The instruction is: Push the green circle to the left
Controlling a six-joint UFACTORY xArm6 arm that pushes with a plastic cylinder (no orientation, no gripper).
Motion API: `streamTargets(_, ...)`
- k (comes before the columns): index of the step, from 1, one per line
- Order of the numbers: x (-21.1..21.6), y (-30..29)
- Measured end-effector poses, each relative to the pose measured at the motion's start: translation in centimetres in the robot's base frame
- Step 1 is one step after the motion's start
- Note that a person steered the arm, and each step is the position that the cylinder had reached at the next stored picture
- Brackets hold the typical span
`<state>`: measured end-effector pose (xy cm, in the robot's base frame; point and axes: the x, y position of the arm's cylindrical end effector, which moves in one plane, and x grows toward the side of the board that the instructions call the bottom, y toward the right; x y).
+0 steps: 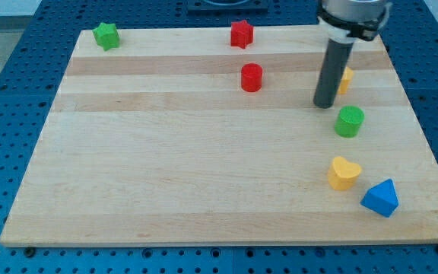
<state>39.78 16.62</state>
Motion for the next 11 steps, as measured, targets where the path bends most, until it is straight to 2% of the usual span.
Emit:
streamTargets(2,1.1,4.6)
streamTargets(4,5.9,4.8)
streamTargets(8,6.9,-1.6)
streamTargets(10,5.3,-1.7)
streamTargets(11,5.3,-3.6)
